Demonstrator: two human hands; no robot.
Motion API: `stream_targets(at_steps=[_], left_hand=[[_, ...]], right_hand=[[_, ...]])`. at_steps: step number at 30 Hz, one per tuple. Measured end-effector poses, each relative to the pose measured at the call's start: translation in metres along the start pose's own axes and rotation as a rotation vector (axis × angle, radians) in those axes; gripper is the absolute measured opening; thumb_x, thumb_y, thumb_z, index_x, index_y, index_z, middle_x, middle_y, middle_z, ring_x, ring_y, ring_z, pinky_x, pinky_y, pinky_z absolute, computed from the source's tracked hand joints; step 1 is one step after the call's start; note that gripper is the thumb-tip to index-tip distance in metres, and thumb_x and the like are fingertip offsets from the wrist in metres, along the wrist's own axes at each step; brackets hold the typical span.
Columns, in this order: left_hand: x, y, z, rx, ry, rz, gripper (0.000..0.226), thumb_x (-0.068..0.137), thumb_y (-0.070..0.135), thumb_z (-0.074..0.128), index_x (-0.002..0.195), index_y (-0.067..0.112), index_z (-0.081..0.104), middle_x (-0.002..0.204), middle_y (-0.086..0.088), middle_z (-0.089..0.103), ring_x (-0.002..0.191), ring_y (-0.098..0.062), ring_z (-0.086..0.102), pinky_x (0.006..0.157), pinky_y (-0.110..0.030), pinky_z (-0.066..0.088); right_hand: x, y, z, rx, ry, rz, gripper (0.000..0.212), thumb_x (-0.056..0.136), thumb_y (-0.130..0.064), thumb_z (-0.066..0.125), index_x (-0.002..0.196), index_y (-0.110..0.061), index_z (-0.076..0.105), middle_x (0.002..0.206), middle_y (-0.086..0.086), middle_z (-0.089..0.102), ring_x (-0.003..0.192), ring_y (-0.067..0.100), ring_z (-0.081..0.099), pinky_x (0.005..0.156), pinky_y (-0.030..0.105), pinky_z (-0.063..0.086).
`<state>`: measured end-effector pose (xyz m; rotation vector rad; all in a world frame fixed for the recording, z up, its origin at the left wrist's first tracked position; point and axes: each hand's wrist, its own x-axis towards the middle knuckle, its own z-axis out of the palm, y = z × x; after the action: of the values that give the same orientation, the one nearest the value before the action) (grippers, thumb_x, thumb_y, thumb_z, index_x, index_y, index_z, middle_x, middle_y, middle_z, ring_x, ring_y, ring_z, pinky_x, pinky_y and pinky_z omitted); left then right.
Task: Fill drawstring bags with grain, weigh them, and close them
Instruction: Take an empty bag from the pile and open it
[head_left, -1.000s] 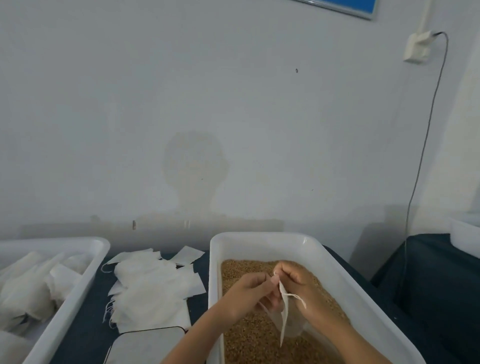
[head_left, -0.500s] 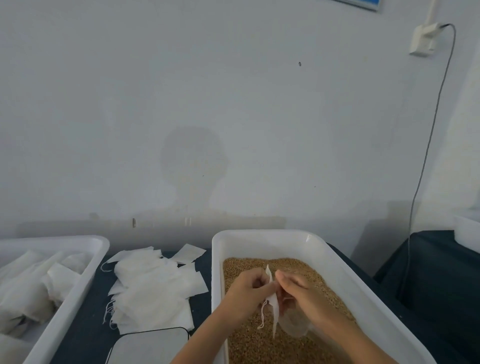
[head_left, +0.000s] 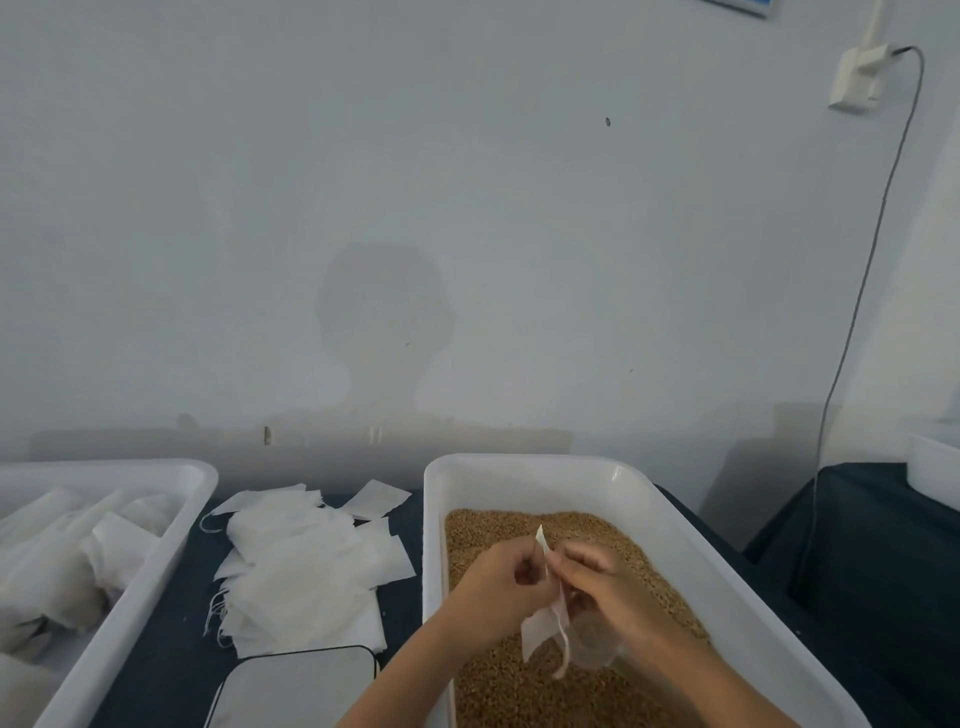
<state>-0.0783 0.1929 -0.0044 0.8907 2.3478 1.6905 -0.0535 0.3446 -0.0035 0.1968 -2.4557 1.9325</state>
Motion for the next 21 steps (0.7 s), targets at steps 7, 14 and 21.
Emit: stream_targets(at_steps=[7,14,21], left_hand=[[-0.003,0.001,0.002,0.194,0.181,0.068,0.031,0.085,0.003,0.05,0.075,0.027,0.035,0.061,0.006,0.039,0.051,-0.004,0.033,0.051,-0.017,0.03],[-0.005,0.002,0.007,0.576,0.274,0.138,0.02,0.094,0.02,0.039,0.079,0.02,0.052,0.078,0.009,0.047,0.079,-0.011,0.045,0.066,-0.022,0.033],[-0.005,0.0,0.008,0.703,0.277,0.1,0.022,0.092,0.037,0.05,0.089,0.017,0.058,0.093,0.01,0.034,0.091,-0.007,0.037,0.073,-0.016,0.035]], right_hand=[[0.002,0.0,-0.002,-0.276,0.184,0.002,0.032,0.089,-0.003,0.053,0.058,-0.012,0.055,0.049,-0.003,0.05,0.049,0.013,0.047,0.051,0.024,0.039],[-0.002,-0.008,-0.003,-0.161,0.151,-0.045,0.033,0.09,-0.001,0.052,0.058,-0.009,0.056,0.051,-0.001,0.053,0.05,0.012,0.049,0.053,0.027,0.042],[-0.006,-0.009,-0.005,-0.321,0.223,0.055,0.026,0.098,-0.02,0.045,0.079,-0.009,0.059,0.071,0.005,0.061,0.061,0.012,0.055,0.059,0.023,0.047]])
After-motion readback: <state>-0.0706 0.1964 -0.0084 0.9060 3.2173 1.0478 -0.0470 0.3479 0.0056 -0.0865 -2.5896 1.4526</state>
